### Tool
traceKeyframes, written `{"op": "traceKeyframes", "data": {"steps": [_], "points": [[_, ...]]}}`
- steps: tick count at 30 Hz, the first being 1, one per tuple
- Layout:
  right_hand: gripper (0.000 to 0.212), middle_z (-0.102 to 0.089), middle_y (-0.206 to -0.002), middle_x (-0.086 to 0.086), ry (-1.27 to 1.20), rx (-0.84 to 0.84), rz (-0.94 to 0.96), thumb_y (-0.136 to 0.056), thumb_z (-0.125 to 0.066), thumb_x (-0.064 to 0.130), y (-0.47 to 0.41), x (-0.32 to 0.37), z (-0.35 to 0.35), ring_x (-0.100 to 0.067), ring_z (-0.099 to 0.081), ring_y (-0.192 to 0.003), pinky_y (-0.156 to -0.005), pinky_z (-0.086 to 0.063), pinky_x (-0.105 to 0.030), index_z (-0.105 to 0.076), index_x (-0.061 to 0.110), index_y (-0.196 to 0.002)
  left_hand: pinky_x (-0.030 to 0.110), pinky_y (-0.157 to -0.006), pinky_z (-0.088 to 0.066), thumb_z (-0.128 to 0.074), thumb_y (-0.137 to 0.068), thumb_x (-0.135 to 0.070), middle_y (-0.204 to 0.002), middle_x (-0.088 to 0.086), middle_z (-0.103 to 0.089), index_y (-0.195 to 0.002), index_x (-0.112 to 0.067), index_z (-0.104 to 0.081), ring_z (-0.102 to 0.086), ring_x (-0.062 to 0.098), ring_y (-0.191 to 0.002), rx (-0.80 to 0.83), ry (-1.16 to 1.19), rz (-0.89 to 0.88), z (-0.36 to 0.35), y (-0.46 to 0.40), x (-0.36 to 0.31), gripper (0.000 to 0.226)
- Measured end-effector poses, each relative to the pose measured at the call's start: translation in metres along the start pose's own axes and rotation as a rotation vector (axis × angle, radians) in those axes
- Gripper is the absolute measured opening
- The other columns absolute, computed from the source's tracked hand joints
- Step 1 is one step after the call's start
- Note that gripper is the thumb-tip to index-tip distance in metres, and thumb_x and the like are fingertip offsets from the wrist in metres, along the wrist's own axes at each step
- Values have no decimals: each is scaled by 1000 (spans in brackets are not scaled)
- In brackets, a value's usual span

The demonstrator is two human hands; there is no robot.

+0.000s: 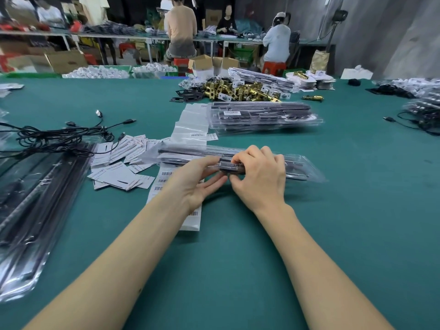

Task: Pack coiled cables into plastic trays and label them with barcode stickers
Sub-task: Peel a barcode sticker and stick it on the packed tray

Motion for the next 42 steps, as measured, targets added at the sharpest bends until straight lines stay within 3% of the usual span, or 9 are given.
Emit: {"op": "traceKeyframes", "data": {"steps": [7, 11, 13, 16, 19, 23, 31, 35, 42], "points": [[28, -60, -95, 8, 10, 44, -11, -71, -74, 38, 2, 3, -2, -22, -52, -96, -78, -26, -35, -66, 33, -98, 40, -67, -63, -63, -89, 3, -94, 17, -62, -94, -2, -58, -70, 31, -79, -32, 22, -33, 4, -1, 0, 9], [58, -58, -115, 7, -42, 29, -23, -71, -70, 51, 2, -6, 3, -21, -49, -116, -101, -36, -44, -59, 34, -125, 40, -69, -63, -58, -94, 1, -99, 15, -62, -97, -2, -56, -69, 30, -85, -59, 81, -100, 15, -3, -19, 5], [70, -49, -135, 5, -179, 63, -81, -70, -67, 61, 1, -20, 6, -19, -38, -135, -116, -25, -53, -54, 35, -133, 41, -75, -63, -57, -93, 0, -111, 16, -62, -102, -3, -55, -68, 31, -96, -90, 125, -159, 28, -5, -34, 10], [74, -38, -151, 5, -570, 95, -380, -78, -64, 64, 2, -53, 3, -12, -36, -138, -117, -28, -39, -46, 31, -142, 40, -81, -61, -56, -92, -2, -111, 12, -61, -86, -8, -54, -65, 28, -101, -100, 190, -230, 46, -4, -53, 8], [45, -58, -134, -6, -1004, 192, -843, -92, -68, 37, 10, -74, -16, -19, -66, -102, -93, -53, -32, -57, 13, -129, 40, -83, -59, -53, -95, -7, -101, 7, -62, -80, -11, -51, -63, 26, -96, -78, 267, -253, 54, -4, -60, 16], [14, -68, -90, -11, -1467, 311, -955, -98, -58, 11, 11, -60, -32, -15, -70, -63, -57, -57, -20, -69, 3, -93, 37, -85, -59, -56, -95, -12, -93, 6, -63, -85, -10, -56, -63, 25, -92, -66, 299, -229, 49, -10, -50, 10], [29, -69, -108, -12, -1540, 505, -881, -93, -40, 1, 14, -49, -32, -20, -71, -82, -66, -59, -26, -67, -2, -102, 21, -53, -56, -60, -87, 1, -89, 11, -63, -87, -8, -56, -63, 14, -62, -100, 209, -53, 47, -14, -34, 10], [25, -51, -94, -12, -1362, 481, -922, -92, -43, 2, 15, -54, -34, -28, -65, -80, -62, -59, -27, -47, 9, -69, 21, -52, -56, -61, -85, 2, -85, 10, -64, -90, -10, -56, -63, 14, -56, -112, 102, -50, 47, -11, -34, 14], [32, -55, -62, -2, -1349, 445, -906, -88, -49, -1, 13, -57, -33, -20, -66, -62, -60, -59, -28, -49, 9, -58, 19, -44, -51, -61, -82, 3, -73, 8, -61, -76, -8, -52, -59, 13, -54, -242, 148, -36, 52, -9, -32, 15]]}}
Point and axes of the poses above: each hand's wrist, its own y-axis away from the middle knuckle, its own z-axis out of the back of the hand, x = y × z, the point moved 7 cm from there along -y, towards the middle knuckle
